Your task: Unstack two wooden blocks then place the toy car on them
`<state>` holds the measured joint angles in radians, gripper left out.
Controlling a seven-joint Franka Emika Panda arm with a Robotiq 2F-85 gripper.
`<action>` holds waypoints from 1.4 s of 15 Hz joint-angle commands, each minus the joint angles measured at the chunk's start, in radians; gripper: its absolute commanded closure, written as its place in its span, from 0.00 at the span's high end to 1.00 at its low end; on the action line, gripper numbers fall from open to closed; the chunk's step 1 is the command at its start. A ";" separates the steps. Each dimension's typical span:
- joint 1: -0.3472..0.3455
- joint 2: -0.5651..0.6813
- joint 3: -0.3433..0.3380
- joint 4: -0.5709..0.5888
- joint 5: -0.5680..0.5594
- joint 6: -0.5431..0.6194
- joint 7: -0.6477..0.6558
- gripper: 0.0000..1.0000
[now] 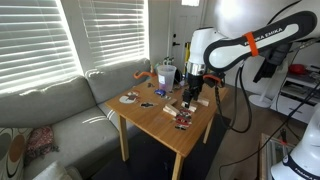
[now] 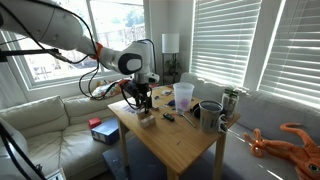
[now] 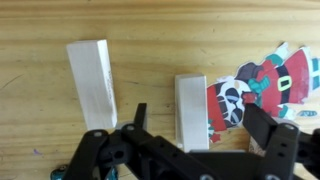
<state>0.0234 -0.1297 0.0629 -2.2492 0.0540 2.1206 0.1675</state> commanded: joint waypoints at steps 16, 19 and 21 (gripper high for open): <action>-0.027 -0.106 -0.041 -0.020 -0.058 -0.045 -0.001 0.07; -0.059 -0.229 -0.066 -0.062 -0.126 -0.050 -0.038 0.07; -0.089 -0.293 -0.089 -0.091 -0.156 -0.015 -0.051 0.07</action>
<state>-0.0305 -0.2904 -0.0007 -2.2609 -0.0561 2.0813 0.1434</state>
